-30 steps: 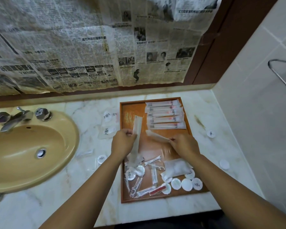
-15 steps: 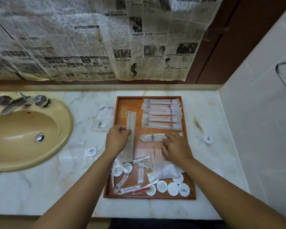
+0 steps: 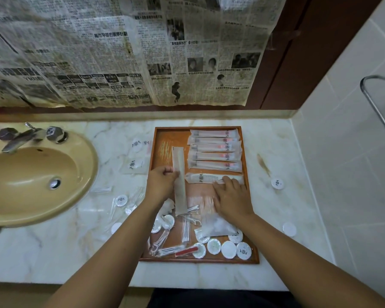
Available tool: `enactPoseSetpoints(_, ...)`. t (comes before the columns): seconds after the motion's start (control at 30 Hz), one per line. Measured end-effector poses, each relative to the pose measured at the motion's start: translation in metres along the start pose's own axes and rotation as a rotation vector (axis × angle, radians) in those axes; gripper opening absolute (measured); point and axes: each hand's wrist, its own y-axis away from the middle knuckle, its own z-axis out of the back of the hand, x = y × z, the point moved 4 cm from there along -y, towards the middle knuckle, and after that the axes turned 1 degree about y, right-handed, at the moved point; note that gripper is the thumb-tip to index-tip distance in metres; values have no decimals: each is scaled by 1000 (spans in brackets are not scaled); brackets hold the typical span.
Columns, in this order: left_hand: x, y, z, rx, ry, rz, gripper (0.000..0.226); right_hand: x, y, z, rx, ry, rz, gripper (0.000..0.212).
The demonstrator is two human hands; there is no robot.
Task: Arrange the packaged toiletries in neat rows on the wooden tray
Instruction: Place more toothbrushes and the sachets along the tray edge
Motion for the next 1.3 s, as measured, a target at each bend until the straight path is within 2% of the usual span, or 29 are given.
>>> enactPoseSetpoints(0.1, 1, 9, -6, 86, 163, 92, 15, 0, 3, 11, -72, -97, -7, 51)
enactPoseSetpoints(0.17, 2, 16, -14, 161, 350, 185, 7, 0, 9, 25, -133, -336, -63, 47)
enactPoseSetpoints(0.2, 3, 17, -18, 178, 409, 219, 12, 0, 12, 32, -118, -502, -98, 45)
enactPoseSetpoints(0.3, 11, 21, -27, 190, 457, 253, 25, -4, 18, 44, 17, -999, -251, 30)
enactPoseSetpoints(0.4, 17, 20, -30, 101, 380, 186, 21, -13, 27, 48, 49, -1049, -313, 20)
enactPoseSetpoints(0.47, 9, 21, -27, -9, 168, -56, 12, -18, 31, 52, 14, -1049, -353, 18)
enactPoseSetpoints(0.53, -6, 29, -30, -48, -93, -395, 7, -18, 29, 67, -18, -1146, -395, 18)
enactPoseSetpoints(0.63, -30, 45, -36, -161, -457, -1014, 7, -14, 22, 100, 67, -1414, -495, 44)
enactPoseSetpoints(0.7, -35, 49, -43, -218, -625, -1328, 5, -13, 17, 112, 185, -1570, -548, 55)
enactPoseSetpoints(0.77, -33, 50, -47, -231, -687, -1473, 7, -13, 15, 115, 228, -1600, -559, 48)
enactPoseSetpoints(0.83, -26, 51, -48, -226, -704, -1518, 7, -13, 14, 109, 237, -1542, -560, 33)
enactPoseSetpoints(0.9, -19, 52, -49, -176, -724, -1508, 7, -14, 14, 100, 257, -1499, -547, 23)
enactPoseSetpoints(0.97, -14, 48, -46, -55, -761, -1411, 18, -18, 15, 91, 263, -1479, -529, 17)
enactPoseSetpoints(1.03, -8, 39, -37, 117, -829, -1196, 44, -27, 18, 87, 249, -1423, -473, 15)
enactPoseSetpoints(1.1, 0, 26, -26, 234, -817, -955, 55, -38, 19, 83, 240, -1339, -410, 14)
enactPoseSetpoints(1.23, 16, 3, -13, 351, -535, -506, 37, -58, 19, 70, 266, -1268, -363, 14)
enactPoseSetpoints(1.3, 19, 0, -14, 402, -489, -384, 30, -63, 18, 66, 270, -1238, -345, 16)
